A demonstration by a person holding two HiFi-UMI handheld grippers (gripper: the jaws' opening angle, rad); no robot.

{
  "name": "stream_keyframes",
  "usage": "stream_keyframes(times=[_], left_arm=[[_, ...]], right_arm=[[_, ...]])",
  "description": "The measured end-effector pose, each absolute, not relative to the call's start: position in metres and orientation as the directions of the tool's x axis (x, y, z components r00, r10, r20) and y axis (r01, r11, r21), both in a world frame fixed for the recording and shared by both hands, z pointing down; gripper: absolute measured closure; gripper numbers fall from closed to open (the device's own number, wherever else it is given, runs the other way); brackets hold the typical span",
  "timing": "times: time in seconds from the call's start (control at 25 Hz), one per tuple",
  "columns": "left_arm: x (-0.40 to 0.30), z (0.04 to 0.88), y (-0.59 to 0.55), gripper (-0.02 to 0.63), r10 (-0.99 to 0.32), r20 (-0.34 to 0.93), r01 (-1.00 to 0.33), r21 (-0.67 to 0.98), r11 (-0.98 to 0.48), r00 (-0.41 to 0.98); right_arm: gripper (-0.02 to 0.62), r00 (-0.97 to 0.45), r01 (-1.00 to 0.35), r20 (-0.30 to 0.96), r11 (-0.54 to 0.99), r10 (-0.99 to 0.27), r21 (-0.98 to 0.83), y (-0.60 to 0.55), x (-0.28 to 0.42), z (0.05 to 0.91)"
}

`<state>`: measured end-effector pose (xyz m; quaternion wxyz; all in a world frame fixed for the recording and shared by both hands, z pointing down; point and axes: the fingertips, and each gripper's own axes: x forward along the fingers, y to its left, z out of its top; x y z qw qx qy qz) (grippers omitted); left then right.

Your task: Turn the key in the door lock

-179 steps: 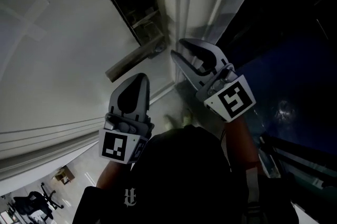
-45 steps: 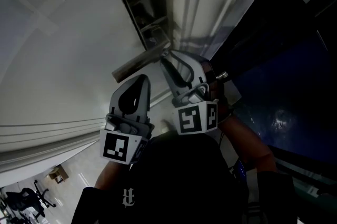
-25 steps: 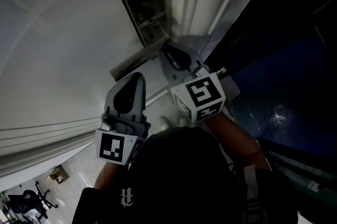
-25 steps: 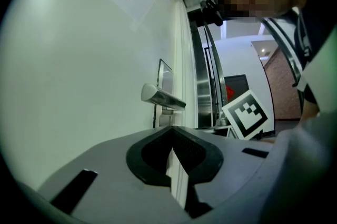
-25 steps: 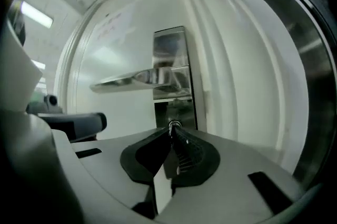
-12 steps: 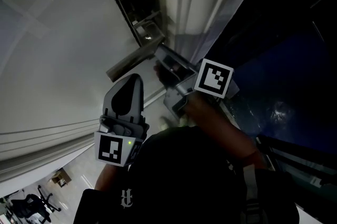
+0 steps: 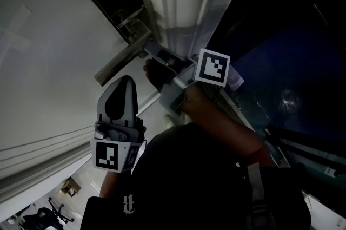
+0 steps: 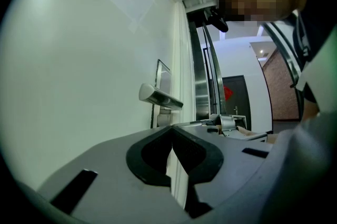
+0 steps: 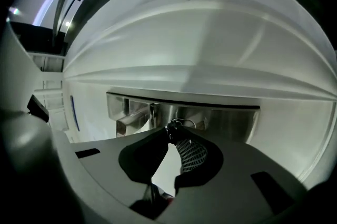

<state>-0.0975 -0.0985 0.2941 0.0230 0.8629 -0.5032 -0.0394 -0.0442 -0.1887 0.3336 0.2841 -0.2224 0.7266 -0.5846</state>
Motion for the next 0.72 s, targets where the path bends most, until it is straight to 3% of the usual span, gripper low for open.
stream_keyframes(times=[0.24,0.32,0.4,0.48,0.56,0.72], left_arm=[[-0.093,0.293,-0.101,0.600,-0.871,-0.037,-0.869,0.062,-0.491,0.490],[-0.092,0.295,-0.100,0.600,-0.869,-0.036,-0.868,0.042,-0.495,0.494],[-0.091,0.296,-0.100,0.600,-0.865,-0.037,-0.865,0.017,-0.502,0.501],[-0.089,0.296,-0.101,0.600,-0.868,-0.034,-0.868,0.030,-0.495,0.495],[-0.088,0.295,-0.102,0.600,-0.875,-0.032,-0.873,0.052,-0.485,0.484],[-0.088,0.295,-0.102,0.600,-0.880,-0.033,-0.878,0.058,-0.474,0.473]], right_arm=[[0.545,-0.728,0.077,-0.222,0.245,-0.649,-0.967,-0.190,-0.046,0.328],[0.543,-0.741,0.002,-0.225,0.333,-0.632,-0.943,-0.189,-0.048,0.322],[0.543,-0.764,-0.194,-0.157,0.455,-0.626,-0.869,-0.186,-0.049,0.319],[0.552,-0.756,-0.450,-0.044,0.566,-0.654,-0.691,-0.184,-0.047,0.318],[0.557,-0.723,-0.624,0.030,0.635,-0.690,-0.456,-0.183,-0.048,0.316],[0.569,-0.647,-0.751,0.105,0.655,-0.755,0.082,-0.178,-0.052,0.314]])
